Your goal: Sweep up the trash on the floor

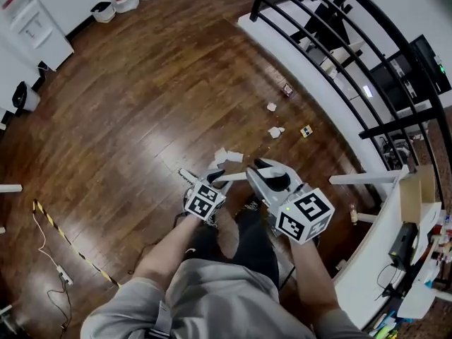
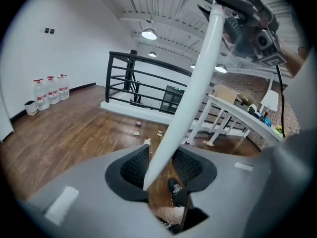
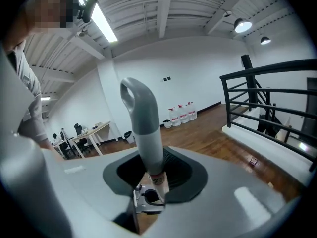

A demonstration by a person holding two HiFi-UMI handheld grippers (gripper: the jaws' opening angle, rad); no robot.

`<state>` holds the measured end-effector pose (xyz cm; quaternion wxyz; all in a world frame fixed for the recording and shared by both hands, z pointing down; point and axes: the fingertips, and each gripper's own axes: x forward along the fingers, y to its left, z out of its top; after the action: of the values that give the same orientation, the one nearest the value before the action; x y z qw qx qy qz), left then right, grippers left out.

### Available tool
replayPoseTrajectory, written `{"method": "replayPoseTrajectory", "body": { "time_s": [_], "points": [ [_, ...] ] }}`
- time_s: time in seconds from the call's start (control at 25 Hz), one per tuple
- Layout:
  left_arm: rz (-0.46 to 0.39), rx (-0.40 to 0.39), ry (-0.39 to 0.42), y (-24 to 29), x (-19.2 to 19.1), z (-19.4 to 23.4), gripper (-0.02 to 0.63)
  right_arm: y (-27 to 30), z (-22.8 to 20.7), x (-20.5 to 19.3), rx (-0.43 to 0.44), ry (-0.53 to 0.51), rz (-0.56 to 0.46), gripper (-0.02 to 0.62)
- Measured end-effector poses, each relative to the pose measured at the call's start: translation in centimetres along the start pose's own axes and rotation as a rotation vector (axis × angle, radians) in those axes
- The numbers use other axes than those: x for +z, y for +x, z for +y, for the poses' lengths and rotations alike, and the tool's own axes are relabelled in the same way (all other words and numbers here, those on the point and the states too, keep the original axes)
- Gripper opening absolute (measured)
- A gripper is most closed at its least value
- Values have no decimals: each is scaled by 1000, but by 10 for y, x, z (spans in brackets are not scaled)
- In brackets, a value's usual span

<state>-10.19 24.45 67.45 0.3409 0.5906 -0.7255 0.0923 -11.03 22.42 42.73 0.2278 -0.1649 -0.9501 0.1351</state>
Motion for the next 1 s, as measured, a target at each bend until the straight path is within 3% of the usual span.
{"method": "replayPoseTrajectory", "body": {
  "time_s": [0.24, 0.36, 0.56, 1.0],
  "points": [
    [52, -26, 5, 61, -12, 20, 144, 21, -70, -26, -52, 81, 3, 87],
    [77, -41, 10, 99, -1, 19, 146, 20, -106, -28, -62, 71, 18, 87],
    [96, -89, 29, 165, 37, 1, 143, 2, -169, -15, -97, 38, 32, 87],
    [94, -174, 123, 329, 150, -53, 144, -81, -356, 18, -256, 110, -33, 87]
  ]
}}
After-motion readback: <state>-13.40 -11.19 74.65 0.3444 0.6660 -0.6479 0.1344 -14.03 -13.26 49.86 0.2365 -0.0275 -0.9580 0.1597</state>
